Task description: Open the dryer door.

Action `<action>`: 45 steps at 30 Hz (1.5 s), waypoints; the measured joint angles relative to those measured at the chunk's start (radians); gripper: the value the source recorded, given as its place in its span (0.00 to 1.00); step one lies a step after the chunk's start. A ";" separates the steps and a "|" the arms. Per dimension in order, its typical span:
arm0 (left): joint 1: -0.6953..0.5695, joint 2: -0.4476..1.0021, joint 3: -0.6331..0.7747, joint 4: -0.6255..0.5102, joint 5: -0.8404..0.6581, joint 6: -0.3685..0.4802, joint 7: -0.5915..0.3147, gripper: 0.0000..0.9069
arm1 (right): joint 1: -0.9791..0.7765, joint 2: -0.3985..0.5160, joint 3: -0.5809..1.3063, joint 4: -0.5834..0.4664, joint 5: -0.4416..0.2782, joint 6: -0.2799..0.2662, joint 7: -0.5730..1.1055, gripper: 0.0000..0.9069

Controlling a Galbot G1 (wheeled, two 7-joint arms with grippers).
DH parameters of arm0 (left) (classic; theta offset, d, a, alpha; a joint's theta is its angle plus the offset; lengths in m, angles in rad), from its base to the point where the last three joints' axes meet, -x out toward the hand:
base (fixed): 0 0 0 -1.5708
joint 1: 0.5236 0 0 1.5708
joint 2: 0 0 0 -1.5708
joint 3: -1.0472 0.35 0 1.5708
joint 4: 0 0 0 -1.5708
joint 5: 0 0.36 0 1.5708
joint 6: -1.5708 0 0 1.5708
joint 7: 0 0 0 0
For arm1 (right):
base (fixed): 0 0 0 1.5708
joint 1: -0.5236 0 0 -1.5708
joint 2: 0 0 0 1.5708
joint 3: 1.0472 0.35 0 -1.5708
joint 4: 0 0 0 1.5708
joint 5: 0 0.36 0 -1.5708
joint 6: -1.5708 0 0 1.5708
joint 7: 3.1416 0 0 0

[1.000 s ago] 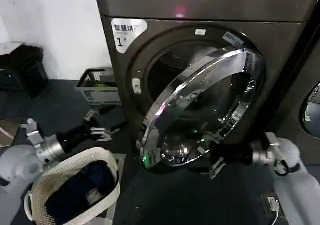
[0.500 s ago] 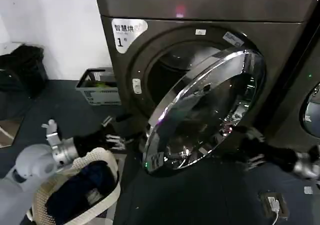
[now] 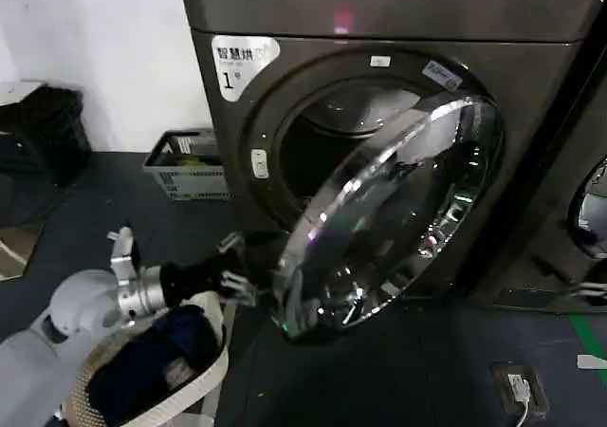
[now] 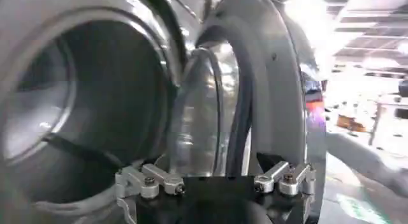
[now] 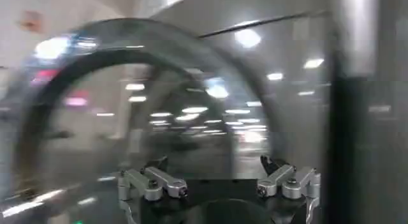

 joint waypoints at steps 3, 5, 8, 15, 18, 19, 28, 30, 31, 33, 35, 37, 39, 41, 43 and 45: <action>-0.015 -0.002 0.025 0.001 0.000 0.003 0.006 1.00 | -0.021 0.017 0.039 0.019 0.000 0.013 0.084 1.00; -0.029 -0.005 0.044 0.000 -0.003 0.005 0.006 1.00 | -0.035 0.024 0.062 0.035 -0.001 0.023 0.139 1.00; -0.052 -0.012 0.076 -0.002 0.000 0.006 0.006 1.00 | -0.057 0.032 0.093 0.063 0.001 0.033 0.214 1.00; -0.133 -0.040 0.185 0.012 0.025 -0.007 0.003 1.00 | -0.112 0.041 0.173 0.132 0.033 0.003 0.392 1.00; -0.173 -0.057 0.253 0.023 0.042 -0.024 0.003 1.00 | -0.142 0.051 0.217 0.162 0.046 -0.017 0.464 1.00; -0.189 -0.065 0.278 0.027 0.045 -0.029 0.003 1.00 | -0.153 0.055 0.232 0.173 0.046 -0.022 0.488 1.00; -0.320 -0.143 0.479 0.091 0.064 -0.061 0.004 1.00 | -0.242 0.066 0.373 0.215 0.140 -0.075 0.667 1.00; -0.347 -0.166 0.516 0.108 0.060 -0.068 0.004 1.00 | -0.256 0.057 0.407 0.215 0.161 -0.101 0.722 1.00; -0.359 -0.178 0.532 0.116 0.057 -0.070 0.004 1.00 | -0.262 0.055 0.421 0.215 0.167 -0.108 0.743 1.00; -0.382 -0.204 0.562 0.131 0.056 -0.076 0.004 1.00 | -0.273 0.047 0.452 0.212 0.170 -0.119 0.800 1.00; -0.401 -0.228 0.586 0.143 0.056 -0.078 0.003 1.00 | -0.280 0.043 0.480 0.209 0.170 -0.138 0.847 1.00; -0.419 -0.254 0.611 0.155 0.062 -0.082 0.000 1.00 | -0.286 0.041 0.509 0.202 0.167 -0.149 0.882 1.00; -0.435 -0.276 0.634 0.168 0.069 -0.088 -0.002 1.00 | -0.292 0.041 0.538 0.193 0.149 -0.161 0.907 1.00; -0.448 -0.300 0.656 0.176 0.073 -0.093 -0.007 1.00 | -0.296 0.040 0.556 0.186 0.122 -0.162 0.930 1.00; -0.460 -0.320 0.674 0.186 0.081 -0.106 -0.015 1.00 | -0.298 0.040 0.572 0.177 0.096 -0.165 0.957 1.00; -0.470 -0.343 0.691 0.196 0.094 -0.122 -0.023 1.00 | -0.302 0.039 0.585 0.172 0.066 -0.175 0.978 1.00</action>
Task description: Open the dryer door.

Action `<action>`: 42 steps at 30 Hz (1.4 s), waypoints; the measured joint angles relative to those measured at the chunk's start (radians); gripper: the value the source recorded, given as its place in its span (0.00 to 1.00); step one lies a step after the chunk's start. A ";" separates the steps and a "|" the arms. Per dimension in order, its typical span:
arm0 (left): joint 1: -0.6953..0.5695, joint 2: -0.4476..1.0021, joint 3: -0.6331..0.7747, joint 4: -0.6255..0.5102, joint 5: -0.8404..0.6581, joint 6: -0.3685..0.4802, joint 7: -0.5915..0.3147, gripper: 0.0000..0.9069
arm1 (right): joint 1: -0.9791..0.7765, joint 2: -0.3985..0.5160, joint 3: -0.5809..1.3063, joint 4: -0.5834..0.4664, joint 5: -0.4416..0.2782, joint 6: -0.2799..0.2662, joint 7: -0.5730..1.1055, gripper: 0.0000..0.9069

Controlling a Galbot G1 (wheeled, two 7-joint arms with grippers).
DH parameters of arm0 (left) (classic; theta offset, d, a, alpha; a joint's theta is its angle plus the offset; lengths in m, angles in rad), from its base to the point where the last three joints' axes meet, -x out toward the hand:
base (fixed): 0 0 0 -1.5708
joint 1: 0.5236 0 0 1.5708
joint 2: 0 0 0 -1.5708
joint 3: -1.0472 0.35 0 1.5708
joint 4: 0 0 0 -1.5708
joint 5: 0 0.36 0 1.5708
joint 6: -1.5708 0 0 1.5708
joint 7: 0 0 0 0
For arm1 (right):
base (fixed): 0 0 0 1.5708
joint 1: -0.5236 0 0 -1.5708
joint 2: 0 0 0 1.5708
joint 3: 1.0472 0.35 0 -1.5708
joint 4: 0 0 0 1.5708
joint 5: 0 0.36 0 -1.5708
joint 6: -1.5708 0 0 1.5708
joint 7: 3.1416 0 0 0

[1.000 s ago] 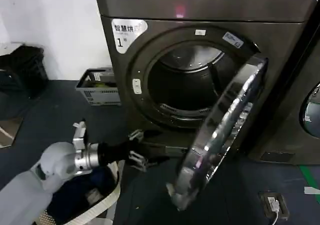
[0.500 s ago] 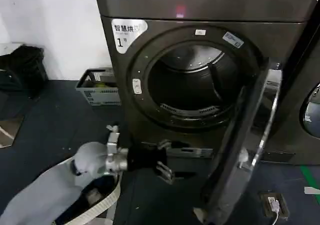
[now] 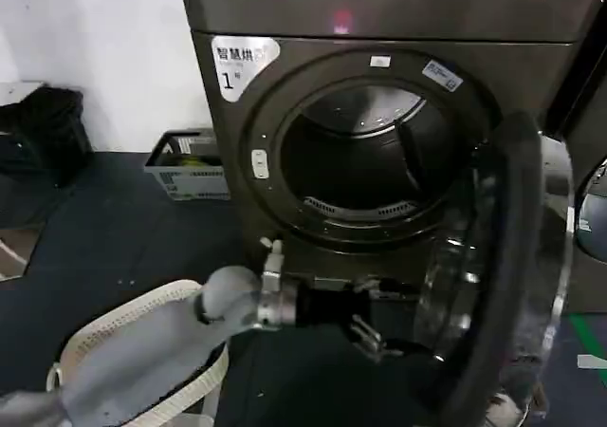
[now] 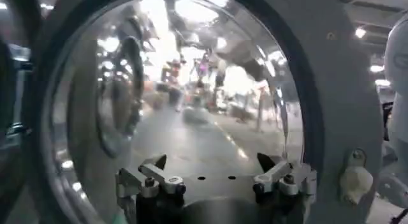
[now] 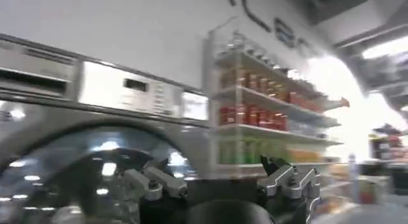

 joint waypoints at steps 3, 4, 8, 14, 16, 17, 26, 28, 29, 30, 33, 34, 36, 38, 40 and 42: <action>-0.015 -0.028 0.024 0.015 0.011 -0.016 -0.015 1.00 | -0.006 -0.003 0.017 -0.005 -0.049 -0.012 0.022 1.00; -0.020 -0.037 0.031 0.020 0.014 -0.020 -0.021 1.00 | -0.009 -0.004 0.024 -0.006 -0.057 -0.019 0.023 1.00; -0.037 -0.078 0.062 0.038 0.038 -0.056 -0.064 1.00 | -0.020 -0.008 0.055 -0.004 -0.066 -0.055 0.022 1.00; -0.072 -0.129 0.096 0.073 0.065 -0.092 -0.119 1.00 | -0.039 -0.022 0.111 0.019 -0.022 -0.122 0.044 1.00; -0.082 -0.148 0.106 0.088 0.069 -0.094 -0.126 1.00 | -0.046 -0.024 0.128 0.023 -0.014 -0.124 0.046 1.00; -0.089 -0.158 0.111 0.095 0.071 -0.095 -0.128 1.00 | -0.048 -0.024 0.134 0.024 -0.009 -0.125 0.047 1.00; -0.131 -0.249 0.137 0.129 0.045 -0.068 -0.203 1.00 | -0.066 -0.024 0.176 0.035 0.006 -0.123 0.056 1.00; -0.133 -0.268 0.142 0.137 0.069 -0.071 -0.218 1.00 | -0.066 -0.021 0.181 0.038 0.006 -0.123 0.061 1.00; -0.136 -0.276 0.144 0.142 0.081 -0.075 -0.226 1.00 | -0.067 -0.019 0.184 0.038 0.004 -0.123 0.063 1.00; -0.139 -0.287 0.146 0.148 0.095 -0.076 -0.237 1.00 | -0.068 -0.017 0.186 0.038 0.003 -0.122 0.068 1.00; -0.147 -0.315 0.154 0.165 0.105 -0.077 -0.248 1.00 | -0.074 -0.014 0.198 0.036 0.000 -0.118 0.075 1.00; -0.149 -0.323 0.156 0.169 0.104 -0.077 -0.248 1.00 | -0.077 -0.013 0.201 0.035 -0.002 -0.117 0.072 1.00; -0.154 -0.336 0.161 0.176 0.104 -0.075 -0.247 1.00 | -0.083 -0.011 0.210 0.033 -0.006 -0.110 0.066 1.00; -0.159 -0.350 0.166 0.183 0.103 -0.073 -0.246 1.00 | -0.087 -0.008 0.218 0.033 -0.013 -0.104 0.063 1.00; -0.163 -0.361 0.169 0.191 0.103 -0.066 -0.249 1.00 | -0.090 -0.004 0.221 0.032 -0.023 -0.097 0.057 1.00; -0.164 -0.373 0.171 0.200 0.105 -0.064 -0.255 1.00 | -0.092 -0.001 0.225 0.034 -0.026 -0.093 0.057 1.00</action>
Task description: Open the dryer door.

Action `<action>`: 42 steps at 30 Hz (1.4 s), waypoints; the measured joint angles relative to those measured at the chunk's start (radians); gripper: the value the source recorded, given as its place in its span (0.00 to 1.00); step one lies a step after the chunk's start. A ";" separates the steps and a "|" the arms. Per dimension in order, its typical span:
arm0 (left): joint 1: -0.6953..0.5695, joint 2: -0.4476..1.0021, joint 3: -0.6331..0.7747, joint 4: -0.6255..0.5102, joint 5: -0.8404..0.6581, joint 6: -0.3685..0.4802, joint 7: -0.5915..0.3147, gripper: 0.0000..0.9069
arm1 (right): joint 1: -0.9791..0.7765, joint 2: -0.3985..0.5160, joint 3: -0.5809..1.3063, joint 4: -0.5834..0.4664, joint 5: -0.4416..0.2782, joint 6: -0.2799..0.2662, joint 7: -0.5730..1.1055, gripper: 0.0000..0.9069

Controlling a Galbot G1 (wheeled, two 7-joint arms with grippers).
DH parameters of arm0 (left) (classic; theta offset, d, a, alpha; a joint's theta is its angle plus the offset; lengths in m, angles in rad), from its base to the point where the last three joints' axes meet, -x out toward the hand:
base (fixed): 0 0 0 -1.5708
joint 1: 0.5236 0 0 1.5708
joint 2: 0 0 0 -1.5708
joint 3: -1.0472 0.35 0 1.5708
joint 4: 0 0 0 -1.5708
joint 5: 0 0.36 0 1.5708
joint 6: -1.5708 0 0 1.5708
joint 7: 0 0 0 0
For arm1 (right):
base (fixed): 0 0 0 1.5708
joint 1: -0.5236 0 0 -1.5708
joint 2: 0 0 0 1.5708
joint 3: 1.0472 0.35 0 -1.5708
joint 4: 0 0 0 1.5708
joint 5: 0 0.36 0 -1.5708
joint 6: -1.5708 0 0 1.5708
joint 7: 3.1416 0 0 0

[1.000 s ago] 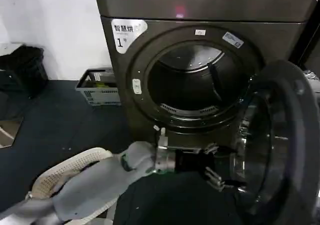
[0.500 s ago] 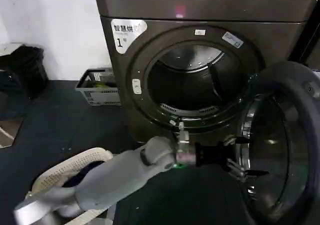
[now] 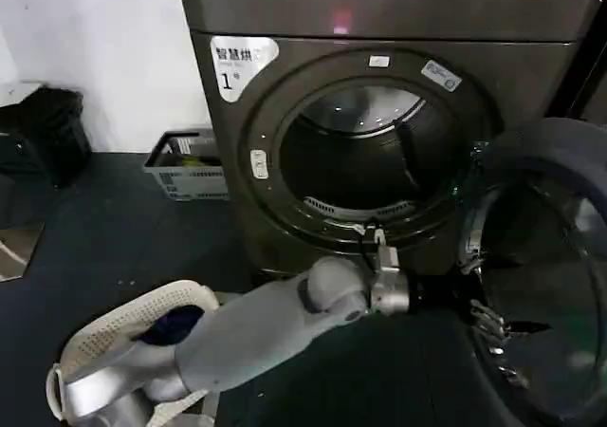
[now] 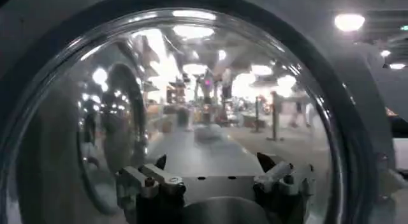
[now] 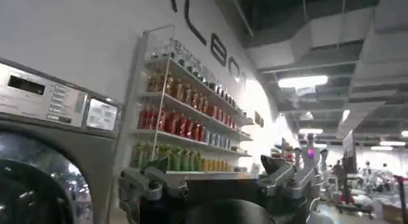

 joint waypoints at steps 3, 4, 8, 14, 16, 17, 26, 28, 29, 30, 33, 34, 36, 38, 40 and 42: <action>-0.004 -0.022 0.001 0.018 0.010 -0.003 -0.018 1.00 | -0.003 0.003 0.004 0.006 0.000 0.000 0.008 1.00; -0.005 -0.030 0.001 0.022 0.011 -0.003 -0.024 1.00 | -0.004 0.004 0.005 0.007 0.000 0.000 0.009 1.00; -0.012 -0.057 0.001 0.043 0.015 -0.008 -0.034 1.00 | -0.009 0.006 0.013 0.009 0.002 0.002 0.008 1.00; -0.016 -0.083 0.002 0.065 0.026 -0.015 -0.040 1.00 | -0.010 0.009 0.015 0.009 0.002 0.015 0.006 1.00; -0.015 -0.084 0.006 0.066 0.029 -0.019 -0.044 1.00 | -0.010 0.010 0.015 0.008 0.002 0.016 0.006 1.00; -0.015 -0.084 0.010 0.067 0.034 -0.022 -0.049 1.00 | -0.009 0.010 0.014 0.008 0.002 0.016 0.006 1.00; -0.017 -0.115 0.027 0.111 0.117 -0.089 -0.081 1.00 | -0.004 0.005 0.009 0.015 0.003 0.016 0.005 1.00; -0.017 -0.121 0.027 0.120 0.119 -0.092 -0.081 1.00 | -0.005 0.005 0.010 0.015 0.003 0.016 0.005 1.00; -0.017 -0.123 0.028 0.125 0.120 -0.094 -0.081 1.00 | -0.005 0.004 0.010 0.014 0.003 0.016 0.005 1.00; -0.017 -0.125 0.028 0.130 0.120 -0.094 -0.081 1.00 | -0.006 0.003 0.011 0.013 0.003 0.017 0.005 1.00; -0.018 -0.132 0.030 0.142 0.120 -0.097 -0.083 1.00 | -0.006 0.001 0.012 0.009 0.002 0.022 0.004 1.00; -0.018 -0.134 0.030 0.144 0.121 -0.098 -0.083 1.00 | -0.006 0.001 0.012 0.008 0.001 0.023 0.004 1.00; -0.019 -0.138 0.032 0.151 0.125 -0.100 -0.084 1.00 | -0.006 0.001 0.011 0.006 -0.001 0.026 0.003 1.00; -0.022 -0.141 0.037 0.159 0.130 -0.103 -0.084 1.00 | -0.005 0.001 0.011 0.005 -0.002 0.028 0.003 1.00; -0.026 -0.143 0.043 0.167 0.137 -0.107 -0.084 1.00 | -0.005 0.001 0.010 0.005 -0.003 0.029 0.002 1.00; -0.028 -0.145 0.045 0.173 0.138 -0.108 -0.086 1.00 | -0.005 0.001 0.009 0.005 -0.003 0.030 0.001 1.00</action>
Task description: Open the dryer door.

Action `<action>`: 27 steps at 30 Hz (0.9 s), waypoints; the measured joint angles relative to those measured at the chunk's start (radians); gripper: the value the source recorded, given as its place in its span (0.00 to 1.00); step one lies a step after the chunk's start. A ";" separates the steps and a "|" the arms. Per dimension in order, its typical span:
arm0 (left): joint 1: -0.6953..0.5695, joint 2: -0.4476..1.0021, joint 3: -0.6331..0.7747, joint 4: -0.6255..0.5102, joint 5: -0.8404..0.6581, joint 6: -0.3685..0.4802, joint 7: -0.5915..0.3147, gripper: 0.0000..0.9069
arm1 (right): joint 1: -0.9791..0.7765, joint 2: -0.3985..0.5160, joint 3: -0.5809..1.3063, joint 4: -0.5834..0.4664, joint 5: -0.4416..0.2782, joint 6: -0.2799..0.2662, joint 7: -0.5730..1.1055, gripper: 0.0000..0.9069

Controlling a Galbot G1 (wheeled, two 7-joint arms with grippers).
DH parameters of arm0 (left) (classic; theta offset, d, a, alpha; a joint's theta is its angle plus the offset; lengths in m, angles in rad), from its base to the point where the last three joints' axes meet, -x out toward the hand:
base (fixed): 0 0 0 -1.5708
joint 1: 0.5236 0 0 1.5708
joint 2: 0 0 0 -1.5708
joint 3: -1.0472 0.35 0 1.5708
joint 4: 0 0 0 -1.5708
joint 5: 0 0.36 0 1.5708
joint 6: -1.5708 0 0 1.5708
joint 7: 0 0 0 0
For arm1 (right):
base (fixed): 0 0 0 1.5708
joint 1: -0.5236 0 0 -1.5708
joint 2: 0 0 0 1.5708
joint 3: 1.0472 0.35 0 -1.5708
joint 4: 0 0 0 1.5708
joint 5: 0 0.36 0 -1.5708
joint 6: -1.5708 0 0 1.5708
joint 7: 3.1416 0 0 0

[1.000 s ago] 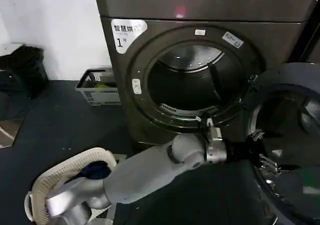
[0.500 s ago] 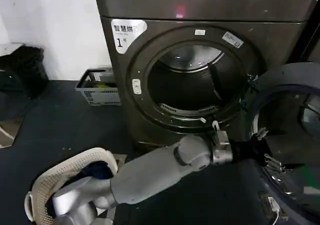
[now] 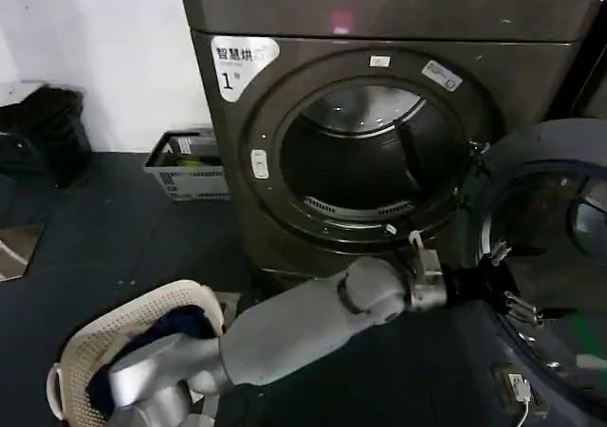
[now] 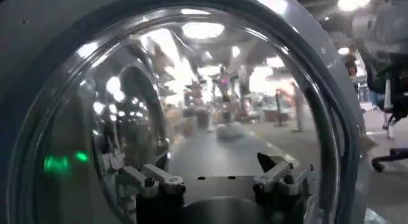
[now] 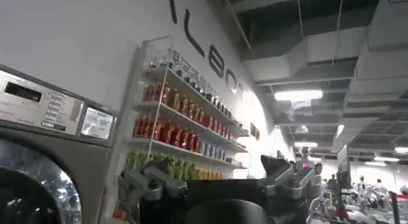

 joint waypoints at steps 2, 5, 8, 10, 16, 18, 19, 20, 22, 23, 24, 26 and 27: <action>0.000 -0.005 0.000 0.007 0.004 -0.002 -0.002 1.00 | 0.000 0.000 -0.001 0.000 0.000 0.001 0.000 1.00; 0.000 -0.007 0.000 0.014 0.007 -0.003 -0.006 1.00 | 0.000 0.000 -0.001 0.001 0.000 0.002 -0.001 1.00; -0.001 -0.007 0.001 0.023 0.019 -0.009 -0.010 1.00 | 0.001 0.000 -0.002 0.001 0.000 0.004 -0.001 1.00; -0.003 -0.008 0.001 0.034 0.027 -0.019 -0.017 1.00 | 0.002 0.001 -0.002 0.001 0.000 0.007 -0.005 1.00; -0.003 -0.002 -0.006 0.046 0.030 -0.042 -0.019 1.00 | 0.003 0.001 -0.005 0.003 -0.001 0.016 -0.012 1.00; -0.003 0.003 -0.007 0.043 0.028 -0.046 -0.017 1.00 | 0.004 0.000 -0.007 0.004 -0.001 0.017 -0.013 1.00; -0.003 0.007 -0.007 0.039 0.027 -0.048 -0.016 1.00 | 0.005 0.000 -0.008 0.005 -0.001 0.018 -0.013 1.00; -0.003 0.011 -0.007 0.035 0.026 -0.048 -0.016 1.00 | 0.006 0.000 -0.009 0.005 -0.001 0.018 -0.014 1.00; -0.003 0.018 -0.007 0.026 0.025 -0.051 -0.015 1.00 | 0.007 0.000 -0.012 0.006 -0.001 0.018 -0.014 1.00; -0.003 0.022 -0.007 0.021 0.022 -0.053 -0.014 1.00 | 0.008 0.000 -0.014 0.007 -0.001 0.019 -0.014 1.00; -0.003 0.026 -0.007 0.018 0.017 -0.056 -0.013 1.00 | 0.008 -0.001 -0.015 0.008 -0.001 0.019 -0.015 1.00; -0.001 0.036 -0.007 0.007 0.000 -0.062 -0.011 1.00 | 0.009 -0.002 -0.017 0.009 -0.001 0.019 -0.016 1.00; -0.001 0.041 -0.008 0.002 -0.006 -0.066 -0.010 1.00 | 0.010 -0.003 -0.018 0.009 -0.002 0.019 -0.016 1.00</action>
